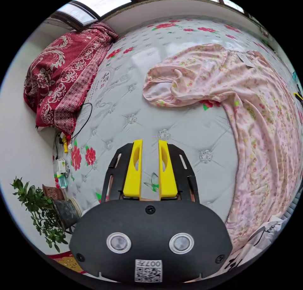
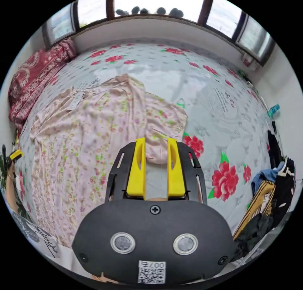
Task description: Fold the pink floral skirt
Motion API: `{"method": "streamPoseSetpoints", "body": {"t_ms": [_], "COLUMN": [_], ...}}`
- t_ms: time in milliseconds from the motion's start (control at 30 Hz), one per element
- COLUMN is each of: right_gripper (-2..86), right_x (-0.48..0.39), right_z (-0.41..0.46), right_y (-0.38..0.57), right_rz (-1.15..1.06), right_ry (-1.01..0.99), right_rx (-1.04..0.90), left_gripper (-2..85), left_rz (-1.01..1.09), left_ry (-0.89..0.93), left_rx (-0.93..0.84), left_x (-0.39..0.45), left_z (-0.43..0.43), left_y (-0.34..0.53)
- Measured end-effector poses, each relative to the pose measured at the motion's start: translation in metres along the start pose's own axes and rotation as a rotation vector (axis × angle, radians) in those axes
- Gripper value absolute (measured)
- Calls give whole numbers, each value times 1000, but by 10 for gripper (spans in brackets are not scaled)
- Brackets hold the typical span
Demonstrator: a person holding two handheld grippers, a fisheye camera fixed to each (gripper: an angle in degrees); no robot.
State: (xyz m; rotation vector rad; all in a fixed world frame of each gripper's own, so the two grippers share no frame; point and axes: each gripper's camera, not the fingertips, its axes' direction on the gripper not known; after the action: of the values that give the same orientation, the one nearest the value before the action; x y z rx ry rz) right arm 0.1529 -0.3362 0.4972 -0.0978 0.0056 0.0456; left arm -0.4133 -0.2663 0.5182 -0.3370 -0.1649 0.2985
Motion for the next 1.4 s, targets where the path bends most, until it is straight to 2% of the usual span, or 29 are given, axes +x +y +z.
{"method": "streamPoseSetpoints", "body": {"t_ms": [100, 200, 267, 333, 433, 500, 600, 667, 833, 1000, 1067, 1133, 1233, 1400], "right_gripper": [62, 28, 15, 15, 38, 62, 78, 81, 84, 81, 78, 71, 52, 12], "right_x": [42, 47, 39, 36, 55, 64, 48, 10, -182, -366, -424, -490, -548, -597], "right_z": [20, 35, 40, 44, 34, 18, -31, -56, -82, -69, -60, -43, -13, 34], "right_y": [5, 8, 10, 9, 12, 15, 36, 55, 92, 85, 74, 60, 44, 43], "right_rz": [95, 95, 36, -30, -25, -19, -54, -156, -545, -783, -839, -886, -895, -865], "right_ry": [-92, -156, -121, 67, 199, 226, 204, 111, -296, -449, -439, -347, -194, -75], "right_rx": [-27, -36, -54, -101, -67, -48, 106, 186, 235, 183, 168, 168, 128, 2], "left_gripper": [84, 84, 84, 84, 85, 86, 90, 93, 97, 97, 96, 84, 79, 51], "left_rz": [51, 73, 57, 59, 56, 46, 62, 84, 78, 114, 129, 105, 147, 131], "left_ry": [60, 111, 135, 129, 128, 146, 162, 166, 221, 235, 219, 259, 245, 294], "left_rx": [-40, -93, -110, -141, -167, -176, -214, -241, -282, -281, -271, -213, -207, -193], "left_x": [53, 89, 97, 102, 105, 106, 115, 122, 125, 128, 129, 120, 114, 99], "left_z": [-11, -20, -27, -35, -46, -52, -55, -54, -50, -44, -39, -40, -40, -39], "left_y": [19, 35, 43, 55, 71, 83, 106, 123, 170, 205, 216, 224, 228, 247]}}
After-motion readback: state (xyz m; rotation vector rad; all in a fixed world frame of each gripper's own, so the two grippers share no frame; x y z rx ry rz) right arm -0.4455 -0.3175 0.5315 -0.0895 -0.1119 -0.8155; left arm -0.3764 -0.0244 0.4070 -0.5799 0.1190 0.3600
